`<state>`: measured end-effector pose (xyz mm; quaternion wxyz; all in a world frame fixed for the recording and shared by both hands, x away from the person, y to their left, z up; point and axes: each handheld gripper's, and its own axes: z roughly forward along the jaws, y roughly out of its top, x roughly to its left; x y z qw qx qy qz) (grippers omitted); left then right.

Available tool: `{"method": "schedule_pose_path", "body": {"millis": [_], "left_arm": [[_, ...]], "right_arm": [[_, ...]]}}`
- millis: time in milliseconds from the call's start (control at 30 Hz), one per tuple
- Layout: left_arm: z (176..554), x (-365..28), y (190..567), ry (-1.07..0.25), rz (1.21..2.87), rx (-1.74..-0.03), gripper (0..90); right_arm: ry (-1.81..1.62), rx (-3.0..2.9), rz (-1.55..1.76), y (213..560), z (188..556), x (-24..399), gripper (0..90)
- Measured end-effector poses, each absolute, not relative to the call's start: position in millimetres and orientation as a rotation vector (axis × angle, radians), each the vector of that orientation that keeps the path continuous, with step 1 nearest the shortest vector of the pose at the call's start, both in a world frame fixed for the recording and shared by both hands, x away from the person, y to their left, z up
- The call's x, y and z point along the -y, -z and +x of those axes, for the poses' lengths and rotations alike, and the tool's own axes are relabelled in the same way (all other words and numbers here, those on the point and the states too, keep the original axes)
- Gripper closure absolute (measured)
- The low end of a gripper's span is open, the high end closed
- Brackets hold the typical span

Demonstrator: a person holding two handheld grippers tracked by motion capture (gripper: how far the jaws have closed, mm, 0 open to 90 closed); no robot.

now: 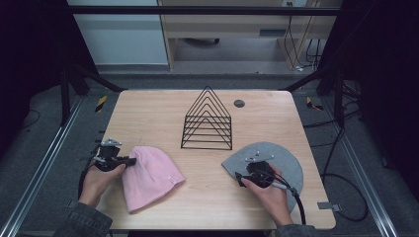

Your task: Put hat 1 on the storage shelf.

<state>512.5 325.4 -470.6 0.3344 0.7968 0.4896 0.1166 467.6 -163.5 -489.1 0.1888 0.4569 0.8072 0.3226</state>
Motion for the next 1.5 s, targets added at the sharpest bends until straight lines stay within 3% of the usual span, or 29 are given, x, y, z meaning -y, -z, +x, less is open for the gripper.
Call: {"method": "schedule_pose_path", "body": {"millis": [600,1067,1500], "left_arm": [[471.5,-291.9,408.6,-0.561,2.088,-1.013,79.3],[467.4,-245.6,346.4,-0.593,2.174,-0.766,79.7],[471.8,-231.4,277.8,-0.628,2.189,-0.648,79.6]], "right_arm": [[-0.918,-2.254,1.249,485.4,465.9,161.9,27.4],[-1.001,-2.212,1.181,469.0,455.1,157.0,27.5],[-1.083,-2.312,0.970,418.7,449.9,121.8,34.1]]}}
